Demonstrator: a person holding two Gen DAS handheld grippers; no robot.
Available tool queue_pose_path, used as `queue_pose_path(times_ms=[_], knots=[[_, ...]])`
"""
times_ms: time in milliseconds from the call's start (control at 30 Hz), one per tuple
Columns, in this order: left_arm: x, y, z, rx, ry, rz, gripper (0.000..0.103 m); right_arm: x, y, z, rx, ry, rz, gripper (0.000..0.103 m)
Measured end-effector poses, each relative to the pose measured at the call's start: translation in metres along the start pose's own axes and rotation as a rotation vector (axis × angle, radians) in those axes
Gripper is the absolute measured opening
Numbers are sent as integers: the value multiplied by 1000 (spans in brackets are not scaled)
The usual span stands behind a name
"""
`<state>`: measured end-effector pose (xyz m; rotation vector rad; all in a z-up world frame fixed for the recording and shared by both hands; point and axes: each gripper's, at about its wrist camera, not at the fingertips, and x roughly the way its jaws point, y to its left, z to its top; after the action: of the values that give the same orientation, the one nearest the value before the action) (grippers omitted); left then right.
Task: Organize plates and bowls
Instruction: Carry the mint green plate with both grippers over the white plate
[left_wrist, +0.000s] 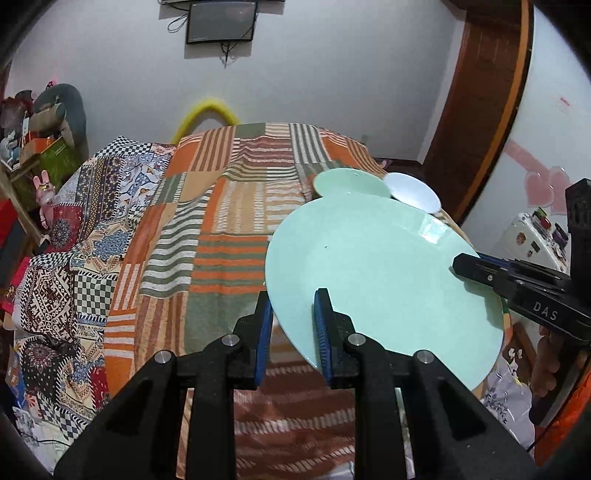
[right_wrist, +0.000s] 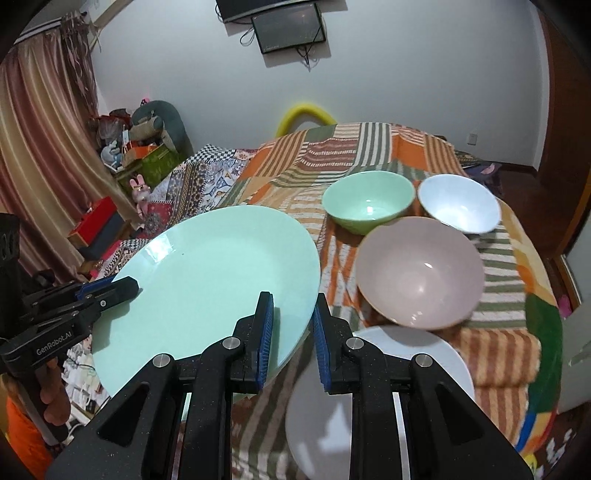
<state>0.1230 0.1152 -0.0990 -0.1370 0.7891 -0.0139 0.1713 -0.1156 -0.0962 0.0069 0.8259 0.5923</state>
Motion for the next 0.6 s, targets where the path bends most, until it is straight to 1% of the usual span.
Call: queue_pose_path(times_ms=[267, 600], knots=[[-3, -33, -18, 35, 15, -30, 22, -27, -21, -26, 31, -18, -17, 19], [17, -72, -37, 87, 73, -65, 22, -42, -53, -62, 94, 6, -55, 19]])
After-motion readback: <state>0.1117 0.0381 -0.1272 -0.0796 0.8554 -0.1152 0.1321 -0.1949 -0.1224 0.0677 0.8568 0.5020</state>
